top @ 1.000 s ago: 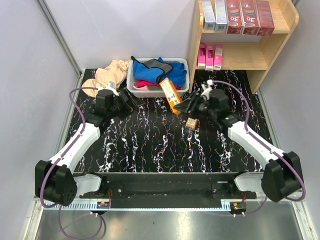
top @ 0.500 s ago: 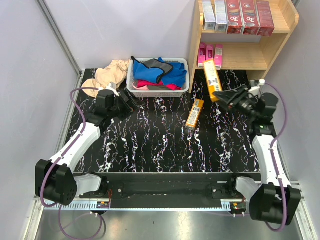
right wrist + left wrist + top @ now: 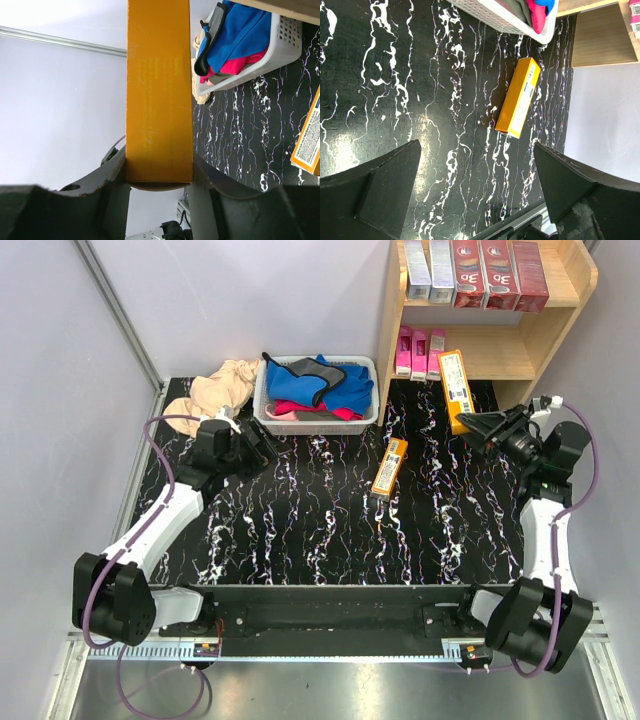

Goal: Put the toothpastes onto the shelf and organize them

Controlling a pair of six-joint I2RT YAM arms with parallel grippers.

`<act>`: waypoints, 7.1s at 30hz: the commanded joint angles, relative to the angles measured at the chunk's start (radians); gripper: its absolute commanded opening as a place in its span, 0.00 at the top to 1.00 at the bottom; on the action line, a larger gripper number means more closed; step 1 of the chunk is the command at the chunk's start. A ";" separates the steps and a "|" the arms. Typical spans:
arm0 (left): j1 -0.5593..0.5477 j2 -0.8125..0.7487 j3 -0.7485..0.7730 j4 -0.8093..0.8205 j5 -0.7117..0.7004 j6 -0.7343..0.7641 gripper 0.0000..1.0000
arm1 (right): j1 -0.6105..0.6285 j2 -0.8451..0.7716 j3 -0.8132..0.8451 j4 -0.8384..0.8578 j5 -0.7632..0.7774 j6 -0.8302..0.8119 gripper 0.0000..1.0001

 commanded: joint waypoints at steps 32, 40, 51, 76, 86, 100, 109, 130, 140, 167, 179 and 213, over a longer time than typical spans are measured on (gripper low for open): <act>-0.005 0.026 0.072 0.027 0.023 0.029 0.01 | 0.112 0.754 0.529 0.177 0.244 0.044 0.68; -0.005 0.022 0.084 0.025 0.028 0.030 0.01 | 0.132 0.855 0.630 0.157 0.258 0.072 0.65; -0.006 0.029 0.075 0.027 0.031 0.029 0.01 | 0.168 0.918 0.667 0.108 0.239 0.071 0.50; -0.020 0.009 0.048 0.051 0.045 0.041 0.01 | 0.152 0.630 0.392 0.305 0.310 0.121 0.00; -0.127 0.113 0.159 -0.021 -0.015 0.104 0.01 | 0.152 0.385 0.222 0.200 0.305 0.025 0.00; -0.416 0.432 0.486 -0.156 -0.285 0.216 0.01 | 0.152 -0.042 -0.037 -0.158 0.345 -0.178 0.00; -0.514 0.633 0.682 -0.183 -0.348 0.270 0.01 | 0.152 -0.278 -0.246 -0.397 0.362 -0.273 0.00; -0.578 1.055 1.135 -0.305 -0.371 0.369 0.01 | 0.152 -0.385 -0.304 -0.581 0.394 -0.373 0.00; -0.582 1.231 1.324 -0.372 -0.346 0.366 0.03 | 0.152 -0.376 -0.313 -0.580 0.389 -0.385 0.00; -0.539 0.820 1.020 -0.161 -0.233 0.328 0.51 | 0.152 -0.321 -0.191 -0.607 0.408 -0.449 0.00; -0.402 0.451 0.593 0.128 -0.067 0.072 0.50 | 0.206 -0.214 -0.050 -0.587 0.438 -0.462 0.00; -0.097 0.023 -0.028 0.495 0.020 -0.312 0.49 | 1.268 0.231 0.276 -0.376 1.230 -0.568 0.06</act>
